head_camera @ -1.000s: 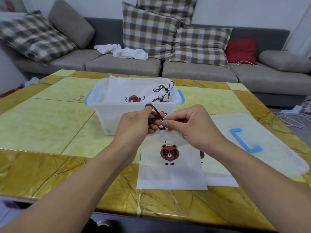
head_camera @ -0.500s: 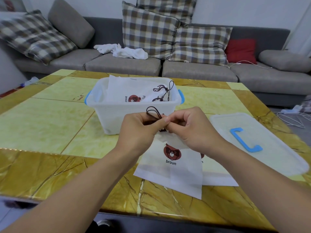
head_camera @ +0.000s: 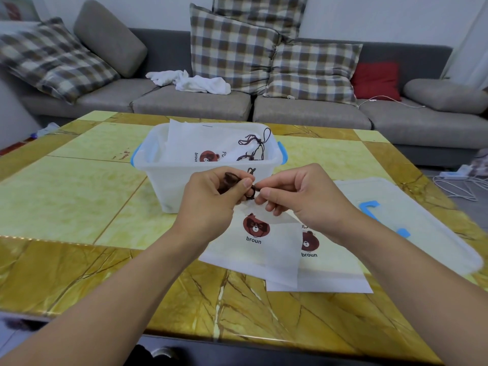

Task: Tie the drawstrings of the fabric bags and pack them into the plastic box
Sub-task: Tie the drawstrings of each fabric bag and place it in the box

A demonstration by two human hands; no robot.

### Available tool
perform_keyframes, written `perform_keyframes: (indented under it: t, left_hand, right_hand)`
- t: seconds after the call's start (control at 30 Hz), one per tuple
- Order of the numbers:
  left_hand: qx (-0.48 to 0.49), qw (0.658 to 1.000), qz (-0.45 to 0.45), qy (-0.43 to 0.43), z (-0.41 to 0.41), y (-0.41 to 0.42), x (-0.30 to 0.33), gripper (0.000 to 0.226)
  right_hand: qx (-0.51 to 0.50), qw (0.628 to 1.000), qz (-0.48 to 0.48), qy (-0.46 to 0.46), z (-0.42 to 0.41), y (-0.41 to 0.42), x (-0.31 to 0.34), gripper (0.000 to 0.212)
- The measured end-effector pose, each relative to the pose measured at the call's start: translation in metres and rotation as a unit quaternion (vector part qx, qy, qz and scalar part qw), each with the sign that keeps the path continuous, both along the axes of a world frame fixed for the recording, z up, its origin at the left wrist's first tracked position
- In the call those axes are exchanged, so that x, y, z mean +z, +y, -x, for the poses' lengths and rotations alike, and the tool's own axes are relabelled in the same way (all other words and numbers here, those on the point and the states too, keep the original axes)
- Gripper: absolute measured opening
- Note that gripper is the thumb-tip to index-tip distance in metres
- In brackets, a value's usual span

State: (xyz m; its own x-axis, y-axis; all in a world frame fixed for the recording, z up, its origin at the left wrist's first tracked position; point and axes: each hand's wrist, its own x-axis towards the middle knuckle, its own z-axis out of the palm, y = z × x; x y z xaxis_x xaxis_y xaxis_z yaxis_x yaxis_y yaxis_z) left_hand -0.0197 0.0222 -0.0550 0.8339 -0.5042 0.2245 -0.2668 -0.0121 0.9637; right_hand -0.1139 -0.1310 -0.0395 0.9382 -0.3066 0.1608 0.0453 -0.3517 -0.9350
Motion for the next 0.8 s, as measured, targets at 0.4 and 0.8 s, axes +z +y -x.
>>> perform_keyframes:
  t: [0.4,0.8]
  left_hand:
    - [-0.028,0.998,0.023,0.049,-0.0022,0.0007,0.0054,0.007]
    - [-0.021,0.994,0.066,0.080,0.0002,0.0003,0.0041,0.009]
  right_hand:
    - [-0.019,0.999,-0.035,0.019,0.0021,0.0022,0.0044,0.004]
    - [-0.006,0.985,-0.170,0.028,0.0011,0.0077,0.0050,0.013]
